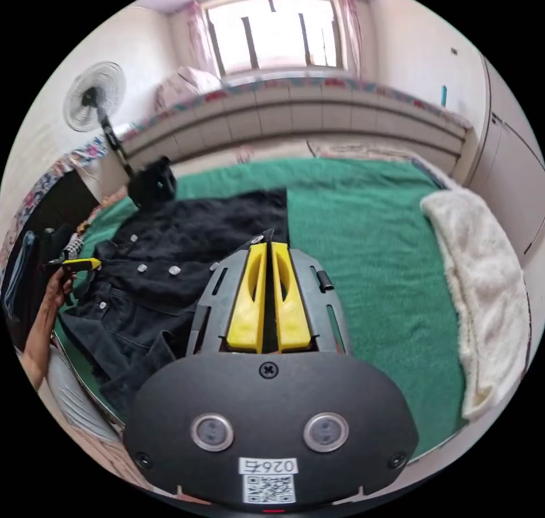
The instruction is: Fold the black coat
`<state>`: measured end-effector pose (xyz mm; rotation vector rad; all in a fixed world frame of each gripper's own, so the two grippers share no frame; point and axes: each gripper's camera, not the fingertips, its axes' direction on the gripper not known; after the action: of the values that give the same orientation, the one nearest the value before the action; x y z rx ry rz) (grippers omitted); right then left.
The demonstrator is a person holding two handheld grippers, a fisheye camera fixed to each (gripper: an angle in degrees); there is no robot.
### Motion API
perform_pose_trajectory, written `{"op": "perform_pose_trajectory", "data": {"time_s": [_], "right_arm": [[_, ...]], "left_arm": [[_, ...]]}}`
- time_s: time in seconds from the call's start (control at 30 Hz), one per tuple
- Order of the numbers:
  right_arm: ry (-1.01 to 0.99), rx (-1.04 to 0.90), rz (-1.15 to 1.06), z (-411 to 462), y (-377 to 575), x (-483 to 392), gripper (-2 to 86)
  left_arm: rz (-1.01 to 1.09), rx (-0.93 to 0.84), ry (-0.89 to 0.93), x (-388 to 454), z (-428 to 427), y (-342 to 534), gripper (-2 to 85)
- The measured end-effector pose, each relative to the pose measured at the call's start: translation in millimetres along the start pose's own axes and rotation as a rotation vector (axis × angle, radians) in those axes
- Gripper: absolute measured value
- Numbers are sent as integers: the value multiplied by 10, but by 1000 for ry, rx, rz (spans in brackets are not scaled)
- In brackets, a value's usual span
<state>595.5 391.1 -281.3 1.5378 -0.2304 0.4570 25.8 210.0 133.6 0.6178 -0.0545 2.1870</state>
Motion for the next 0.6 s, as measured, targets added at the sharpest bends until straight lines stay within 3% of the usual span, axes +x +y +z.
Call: {"op": "perform_pose_trajectory", "data": {"time_s": [0.07, 0.2, 0.3, 0.4, 0.5, 0.53, 0.6], "right_arm": [[42, 33, 18, -22, 67, -152, -13], [163, -241, 158, 878, 115, -226, -11], [182, -212, 174, 990, 149, -554, -6], [184, -107, 87, 944, 143, -1185, -9], [132, -118, -87, 1240, 135, -1988, -10], [136, -164, -152, 1466, 148, -2287, -10], [188, -288, -226, 1896, 198, -2627, -11]], "left_arm": [[-9, 40, 19, 26, -115, 10, 11], [-94, 7, -53, 56, -71, -8, -1], [-152, -3, -190, 153, -151, -45, -7], [-122, 78, -282, 422, -355, -71, -8], [-1, 107, -198, 763, -361, -125, -9], [27, 87, -166, 823, -311, -145, -9], [98, -130, -125, 955, 68, -245, -9]]}}
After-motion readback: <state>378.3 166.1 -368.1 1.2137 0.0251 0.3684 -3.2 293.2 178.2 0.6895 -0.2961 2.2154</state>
